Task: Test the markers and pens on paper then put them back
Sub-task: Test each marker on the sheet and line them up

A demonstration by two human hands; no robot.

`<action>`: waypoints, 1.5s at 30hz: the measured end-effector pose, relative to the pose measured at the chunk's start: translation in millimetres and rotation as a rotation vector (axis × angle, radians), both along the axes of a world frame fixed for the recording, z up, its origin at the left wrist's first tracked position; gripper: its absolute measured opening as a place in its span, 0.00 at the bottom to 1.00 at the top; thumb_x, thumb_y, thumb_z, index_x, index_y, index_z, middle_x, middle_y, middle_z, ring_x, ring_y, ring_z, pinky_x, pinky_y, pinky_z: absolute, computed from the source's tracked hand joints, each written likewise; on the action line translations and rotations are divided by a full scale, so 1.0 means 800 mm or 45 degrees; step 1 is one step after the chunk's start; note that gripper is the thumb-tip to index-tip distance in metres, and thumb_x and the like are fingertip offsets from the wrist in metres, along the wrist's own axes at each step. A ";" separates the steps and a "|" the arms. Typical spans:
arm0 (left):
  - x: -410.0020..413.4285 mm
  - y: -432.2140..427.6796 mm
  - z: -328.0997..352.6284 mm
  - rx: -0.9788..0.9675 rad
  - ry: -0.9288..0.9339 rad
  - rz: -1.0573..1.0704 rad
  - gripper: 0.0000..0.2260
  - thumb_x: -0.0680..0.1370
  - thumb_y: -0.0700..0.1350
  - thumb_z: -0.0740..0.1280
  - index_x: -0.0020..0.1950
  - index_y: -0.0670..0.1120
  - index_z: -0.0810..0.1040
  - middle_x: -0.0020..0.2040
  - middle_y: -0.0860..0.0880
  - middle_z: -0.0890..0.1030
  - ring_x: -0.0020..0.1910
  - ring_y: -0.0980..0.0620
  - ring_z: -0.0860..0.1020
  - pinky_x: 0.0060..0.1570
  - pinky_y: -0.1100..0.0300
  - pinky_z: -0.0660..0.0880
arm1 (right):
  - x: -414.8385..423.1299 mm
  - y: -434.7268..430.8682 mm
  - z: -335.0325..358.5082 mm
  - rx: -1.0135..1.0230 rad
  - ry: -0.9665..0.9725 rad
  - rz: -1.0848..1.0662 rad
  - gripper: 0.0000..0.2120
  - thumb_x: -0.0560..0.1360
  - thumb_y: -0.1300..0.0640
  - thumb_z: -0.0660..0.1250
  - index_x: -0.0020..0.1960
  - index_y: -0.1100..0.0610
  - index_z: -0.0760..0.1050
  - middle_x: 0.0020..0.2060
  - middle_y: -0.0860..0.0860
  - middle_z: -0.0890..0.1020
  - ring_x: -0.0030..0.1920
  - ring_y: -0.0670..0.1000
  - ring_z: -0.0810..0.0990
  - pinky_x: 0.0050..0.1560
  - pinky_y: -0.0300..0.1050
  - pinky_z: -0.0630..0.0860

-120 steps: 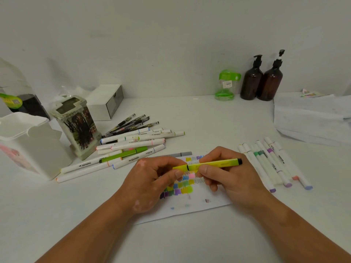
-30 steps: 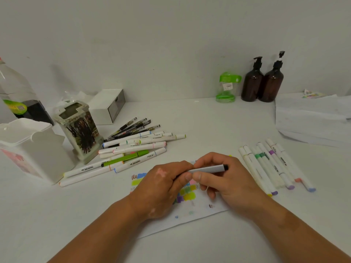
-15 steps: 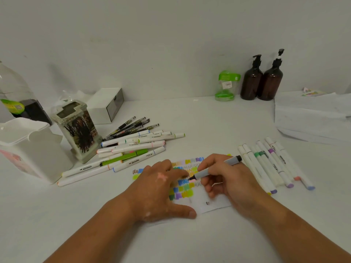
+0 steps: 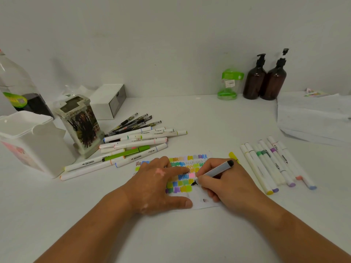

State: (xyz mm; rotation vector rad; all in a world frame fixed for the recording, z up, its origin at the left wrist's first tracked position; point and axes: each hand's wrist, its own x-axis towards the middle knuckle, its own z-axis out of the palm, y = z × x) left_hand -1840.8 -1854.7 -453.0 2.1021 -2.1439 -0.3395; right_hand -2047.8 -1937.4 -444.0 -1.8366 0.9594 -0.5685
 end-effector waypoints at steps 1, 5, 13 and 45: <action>0.000 -0.001 0.000 0.001 -0.004 0.000 0.40 0.66 0.80 0.59 0.76 0.68 0.58 0.50 0.60 0.64 0.49 0.57 0.63 0.50 0.58 0.63 | 0.000 0.000 0.000 -0.014 0.020 0.013 0.04 0.72 0.58 0.72 0.40 0.50 0.81 0.26 0.50 0.81 0.24 0.46 0.77 0.27 0.38 0.72; 0.001 -0.002 -0.003 -0.009 -0.006 0.006 0.41 0.65 0.80 0.59 0.75 0.68 0.57 0.50 0.60 0.64 0.49 0.58 0.63 0.50 0.58 0.63 | 0.000 0.000 0.002 -0.031 0.057 0.046 0.01 0.70 0.55 0.71 0.39 0.50 0.81 0.25 0.50 0.80 0.25 0.46 0.76 0.27 0.40 0.73; 0.002 -0.005 -0.006 -0.012 -0.019 0.006 0.42 0.64 0.82 0.57 0.75 0.68 0.57 0.51 0.59 0.65 0.50 0.57 0.65 0.49 0.58 0.64 | 0.000 0.000 0.003 -0.061 0.069 -0.007 0.07 0.73 0.57 0.71 0.38 0.48 0.80 0.25 0.50 0.80 0.24 0.45 0.77 0.27 0.38 0.73; 0.002 -0.003 -0.004 -0.009 -0.011 0.004 0.43 0.64 0.82 0.57 0.76 0.68 0.56 0.52 0.59 0.66 0.52 0.57 0.65 0.53 0.58 0.65 | -0.001 -0.001 0.002 -0.059 0.072 0.002 0.06 0.73 0.57 0.70 0.38 0.48 0.79 0.26 0.49 0.80 0.25 0.46 0.77 0.27 0.40 0.74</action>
